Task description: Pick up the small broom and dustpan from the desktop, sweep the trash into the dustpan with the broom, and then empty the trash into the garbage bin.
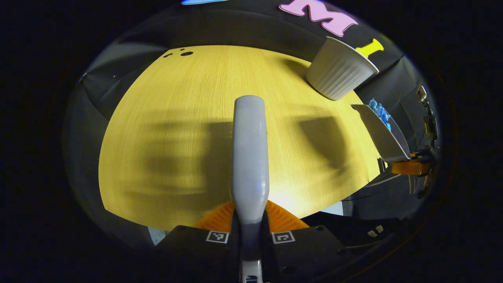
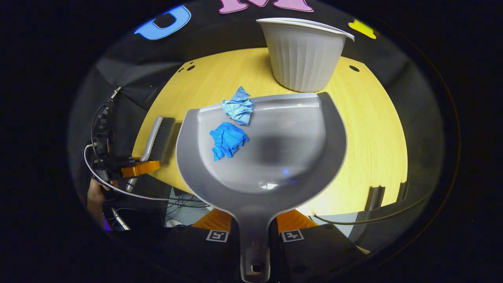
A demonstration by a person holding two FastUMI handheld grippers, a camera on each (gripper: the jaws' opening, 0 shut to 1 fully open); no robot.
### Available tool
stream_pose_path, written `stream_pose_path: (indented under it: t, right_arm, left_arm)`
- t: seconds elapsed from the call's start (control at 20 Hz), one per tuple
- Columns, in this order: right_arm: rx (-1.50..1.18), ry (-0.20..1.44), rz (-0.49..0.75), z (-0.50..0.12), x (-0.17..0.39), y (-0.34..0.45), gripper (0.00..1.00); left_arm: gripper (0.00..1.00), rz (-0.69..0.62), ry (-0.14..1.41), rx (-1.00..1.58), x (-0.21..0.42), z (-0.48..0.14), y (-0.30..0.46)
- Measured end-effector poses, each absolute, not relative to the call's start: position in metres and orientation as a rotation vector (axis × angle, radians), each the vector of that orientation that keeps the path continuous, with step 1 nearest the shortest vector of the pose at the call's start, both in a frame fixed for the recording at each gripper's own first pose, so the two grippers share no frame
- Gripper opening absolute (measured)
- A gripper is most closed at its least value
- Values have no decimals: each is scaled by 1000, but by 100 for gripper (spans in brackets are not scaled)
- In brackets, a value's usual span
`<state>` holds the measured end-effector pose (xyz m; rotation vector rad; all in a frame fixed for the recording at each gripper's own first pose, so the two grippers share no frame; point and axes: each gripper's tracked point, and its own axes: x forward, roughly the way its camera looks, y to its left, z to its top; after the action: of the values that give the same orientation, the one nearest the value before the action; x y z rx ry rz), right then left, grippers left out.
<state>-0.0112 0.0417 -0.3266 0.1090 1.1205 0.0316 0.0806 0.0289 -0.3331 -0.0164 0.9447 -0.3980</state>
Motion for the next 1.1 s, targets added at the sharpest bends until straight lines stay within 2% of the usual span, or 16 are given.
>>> stream_pose_path:
  t: [0.3,0.65,0.7,0.85,1.1]
  right_arm:
    - [34,1126,70,-295,-6,24,34]
    - [-79,1067,232,-221,-6,-47,34]
    - [-94,1072,238,-211,-5,-54,34]
    - [-85,1066,235,-184,9,-70,34]
    - [-86,983,172,-139,62,-95,34]
  left_arm:
    - [25,-298,933,-64,69,-330,9]
    - [26,-134,933,-190,48,-334,-22]
    - [28,-120,933,-192,47,-335,-24]
    - [26,-111,931,-177,41,-329,-29]
    - [26,-110,934,-106,39,-319,-19]
